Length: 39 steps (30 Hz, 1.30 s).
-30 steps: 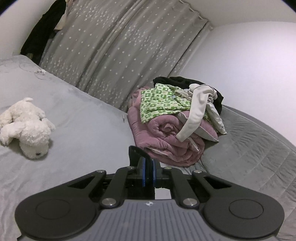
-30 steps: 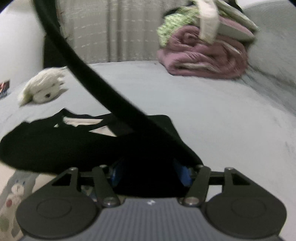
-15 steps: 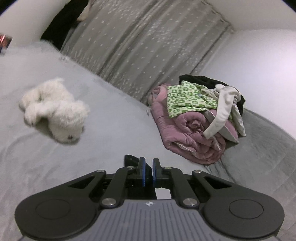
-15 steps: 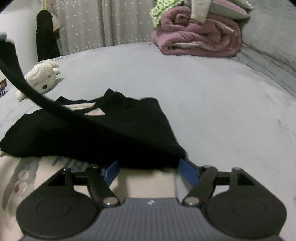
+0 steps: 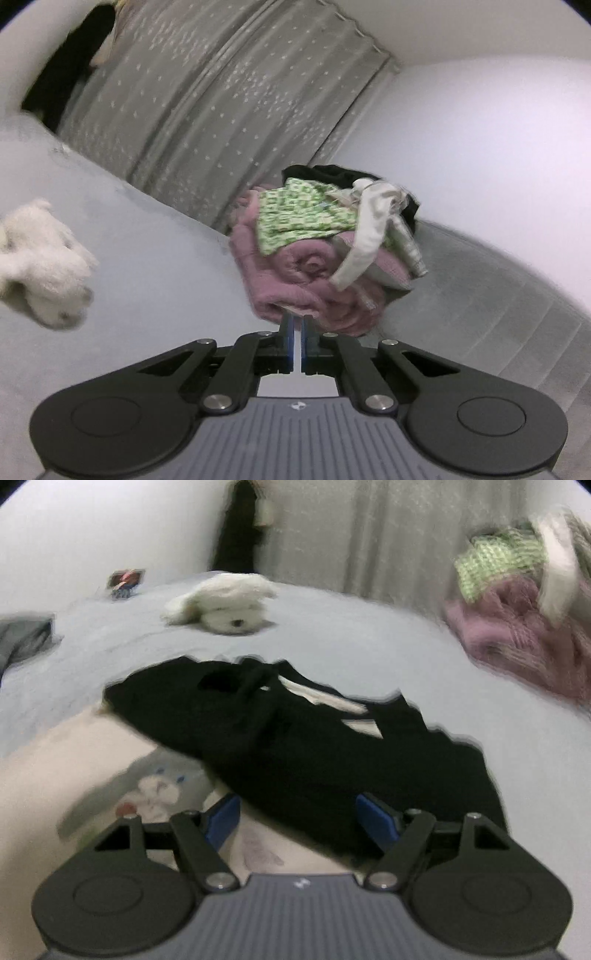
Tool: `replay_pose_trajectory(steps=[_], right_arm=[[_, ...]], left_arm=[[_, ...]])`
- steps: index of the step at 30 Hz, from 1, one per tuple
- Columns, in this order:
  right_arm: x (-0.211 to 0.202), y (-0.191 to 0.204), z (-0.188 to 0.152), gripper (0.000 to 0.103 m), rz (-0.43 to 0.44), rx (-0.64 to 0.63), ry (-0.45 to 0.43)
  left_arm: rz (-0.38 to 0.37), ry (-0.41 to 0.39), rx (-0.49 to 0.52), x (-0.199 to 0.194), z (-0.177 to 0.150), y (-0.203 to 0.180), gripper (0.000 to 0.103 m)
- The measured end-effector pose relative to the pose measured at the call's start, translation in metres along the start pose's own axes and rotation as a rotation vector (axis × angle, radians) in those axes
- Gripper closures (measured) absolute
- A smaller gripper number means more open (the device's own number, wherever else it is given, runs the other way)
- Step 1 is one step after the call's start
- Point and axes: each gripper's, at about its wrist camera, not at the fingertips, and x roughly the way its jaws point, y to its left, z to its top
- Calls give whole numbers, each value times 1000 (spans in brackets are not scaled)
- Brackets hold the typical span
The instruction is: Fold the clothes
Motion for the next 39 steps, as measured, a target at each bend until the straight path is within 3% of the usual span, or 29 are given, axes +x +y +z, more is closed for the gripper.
replay_pose_trajectory(steps=[2, 5, 7, 8, 11, 14, 20, 22, 24, 26, 35, 39], right_arm=[[-6, -6, -4, 30, 33, 15, 23], [-19, -14, -6, 28, 9, -15, 16], [-27, -25, -4, 25, 12, 13, 4], [-27, -31, -2, 23, 14, 36, -1], [-26, -43, 0, 22, 17, 105, 3], [-22, -46, -3, 22, 13, 117, 20], [-24, -45, -5, 22, 31, 116, 22], [-25, -44, -4, 22, 35, 117, 22], [-25, -43, -5, 22, 38, 119, 25], [-24, -41, -5, 22, 38, 116, 27], [-21, -44, -6, 22, 15, 131, 25], [-18, -45, -7, 22, 4, 138, 30]], left_arm=[[87, 40, 4, -2, -11, 27, 101], [207, 111, -3, 5, -34, 71, 100], [281, 152, 46, 16, -48, 88, 97], [303, 167, 75, 23, -54, 92, 90], [319, 220, 159, 49, -67, 97, 71], [314, 301, 224, 75, -85, 102, 70], [371, 398, 155, 96, -109, 117, 71], [381, 414, 148, 98, -115, 120, 79], [397, 418, 170, 100, -120, 119, 89], [403, 398, 150, 96, -117, 119, 94], [410, 256, 96, 49, -101, 108, 95], [467, 213, 136, 25, -104, 104, 95]])
